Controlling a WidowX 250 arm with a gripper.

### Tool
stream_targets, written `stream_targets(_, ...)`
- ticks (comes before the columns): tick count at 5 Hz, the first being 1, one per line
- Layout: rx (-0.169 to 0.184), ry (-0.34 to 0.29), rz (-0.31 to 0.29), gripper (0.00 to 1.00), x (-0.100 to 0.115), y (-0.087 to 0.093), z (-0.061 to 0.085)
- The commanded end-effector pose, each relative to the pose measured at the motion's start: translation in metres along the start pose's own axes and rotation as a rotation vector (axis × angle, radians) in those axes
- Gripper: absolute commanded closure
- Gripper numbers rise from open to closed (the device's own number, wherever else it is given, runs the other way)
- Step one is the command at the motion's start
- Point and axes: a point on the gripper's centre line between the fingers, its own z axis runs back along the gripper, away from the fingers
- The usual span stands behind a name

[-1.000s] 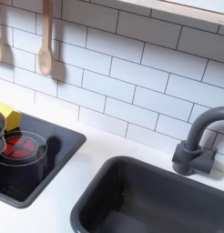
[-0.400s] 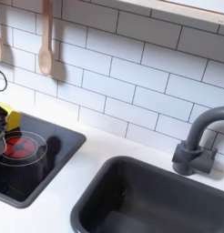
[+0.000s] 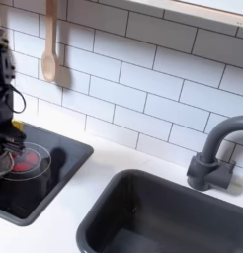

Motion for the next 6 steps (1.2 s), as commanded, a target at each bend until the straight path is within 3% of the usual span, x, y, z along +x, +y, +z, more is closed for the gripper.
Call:
stream_targets(1, -0.026, 0.012, -0.058, 1.00, -0.002, -0.022, -0.004)
stream_targets(4, -0.046, 0.017, -0.188, 1.00, -0.006, -0.063, -0.001)
stream_targets(6, -0.054, 0.019, -0.242, 1.00, -0.005, -0.078, -0.002)
